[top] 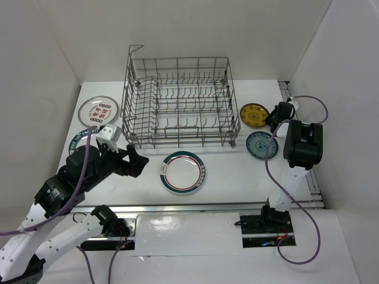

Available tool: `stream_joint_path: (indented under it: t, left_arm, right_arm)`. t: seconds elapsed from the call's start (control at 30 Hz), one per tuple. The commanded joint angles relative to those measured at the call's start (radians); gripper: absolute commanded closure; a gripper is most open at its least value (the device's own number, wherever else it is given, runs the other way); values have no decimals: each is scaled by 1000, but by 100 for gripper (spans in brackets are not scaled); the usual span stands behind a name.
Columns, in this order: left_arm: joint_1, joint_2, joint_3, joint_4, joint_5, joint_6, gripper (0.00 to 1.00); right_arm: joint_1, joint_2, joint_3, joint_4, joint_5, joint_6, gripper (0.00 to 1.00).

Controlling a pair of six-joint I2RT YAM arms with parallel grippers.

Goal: Load the plates into the dish rack

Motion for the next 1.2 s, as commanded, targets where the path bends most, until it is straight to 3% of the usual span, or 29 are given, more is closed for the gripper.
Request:
stream_joint_path:
  t: [0.0,0.03,0.07,0.4,0.67,0.87,0.97,1.1,1.17]
  left_arm:
    - [-5,-12,22,38,-5,22,1]
    - [-5,-12,22,38,-5,22,1]
    - [-5,-12,22,38,-14,22,1]
    - [-5,-12,4,38,-14,22,1]
    - [-5,-12,4,38,-25,22,1]
    - [-5,-12,4,29,-34,4,1]
    - [-5,-12,-15,20,-43,4,1]
    - [-5,-12,-26,20,-43,-7,1]
    - [-5,-12,-35,20,-43,-16,1]
  right_arm:
    - [-12,48,27,-133,17,-6,82]
    - [-12,58,36,-133,17,-6,94]
    - [-12,58,37,-150,17,-6,99]
    - [-23,41,101,-237,41,-16,100]
    - [37,-214,170,-312,178,17,100]
    - [114,-344,299,-423,397,9,100]
    - [200,-366,377,-490,610,-38,100]
    - [284,-355,515,-509,828,-114,100]
    - [329,-355,538,-469,862,-156,100]
